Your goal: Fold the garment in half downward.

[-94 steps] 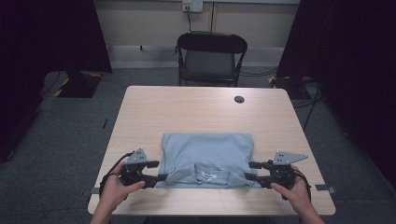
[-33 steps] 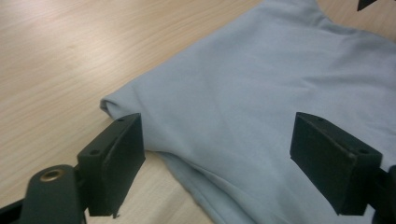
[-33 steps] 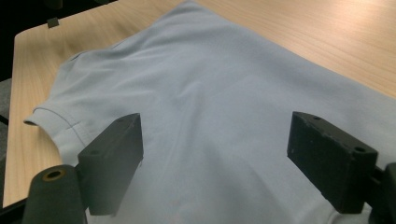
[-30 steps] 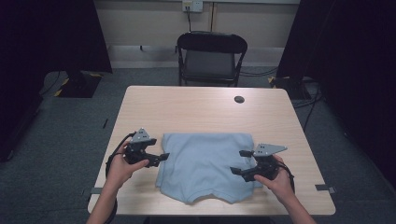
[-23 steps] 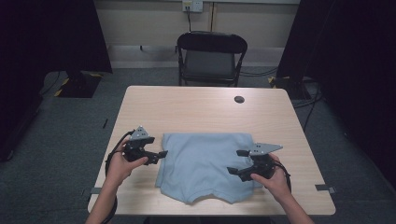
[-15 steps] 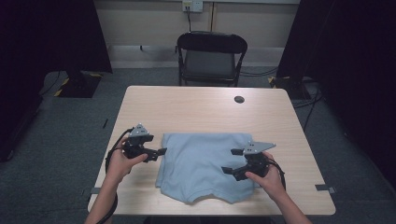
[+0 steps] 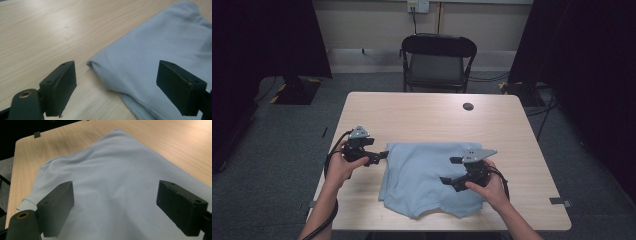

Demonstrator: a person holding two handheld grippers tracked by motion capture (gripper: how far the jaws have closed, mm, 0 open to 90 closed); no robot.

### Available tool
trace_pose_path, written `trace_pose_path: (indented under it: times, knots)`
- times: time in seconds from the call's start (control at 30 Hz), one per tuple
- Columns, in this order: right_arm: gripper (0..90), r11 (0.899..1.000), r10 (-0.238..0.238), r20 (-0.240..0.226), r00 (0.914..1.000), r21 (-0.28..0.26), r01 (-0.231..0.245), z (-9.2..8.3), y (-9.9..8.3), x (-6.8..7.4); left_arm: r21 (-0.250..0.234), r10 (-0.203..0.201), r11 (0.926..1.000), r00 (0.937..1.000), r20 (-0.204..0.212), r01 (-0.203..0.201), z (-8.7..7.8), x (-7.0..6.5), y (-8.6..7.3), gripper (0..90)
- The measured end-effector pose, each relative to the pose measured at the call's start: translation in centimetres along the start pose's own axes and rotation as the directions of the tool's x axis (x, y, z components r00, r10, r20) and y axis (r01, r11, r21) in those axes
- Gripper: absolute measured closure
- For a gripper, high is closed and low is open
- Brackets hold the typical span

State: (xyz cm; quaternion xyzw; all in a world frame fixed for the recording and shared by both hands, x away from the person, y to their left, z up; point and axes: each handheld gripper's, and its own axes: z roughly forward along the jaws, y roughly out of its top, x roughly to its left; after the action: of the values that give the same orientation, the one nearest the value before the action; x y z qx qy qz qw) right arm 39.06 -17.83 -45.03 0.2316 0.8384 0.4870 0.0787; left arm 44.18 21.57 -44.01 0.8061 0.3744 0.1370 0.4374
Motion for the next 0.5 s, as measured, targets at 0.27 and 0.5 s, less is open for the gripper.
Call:
trace_pose_path:
  times: [0.27, 0.5]
  knots:
    - [13.4, 1.000, -0.025, -0.018, 0.9995, -0.007, 0.025, 0.5, 1.0, 0.7, 0.004, -0.012, 0.9999, 0.9998, -0.013, 0.012, 0.2, 0.8, 0.5, 16.1]
    - [13.3, 1.000, -0.028, -0.025, 0.9993, -0.004, 0.028, 1.2, 1.3, 1.0, 0.009, -0.012, 0.9999, 0.9997, -0.022, 0.012, 0.8, 1.1, 0.5, 16.1]
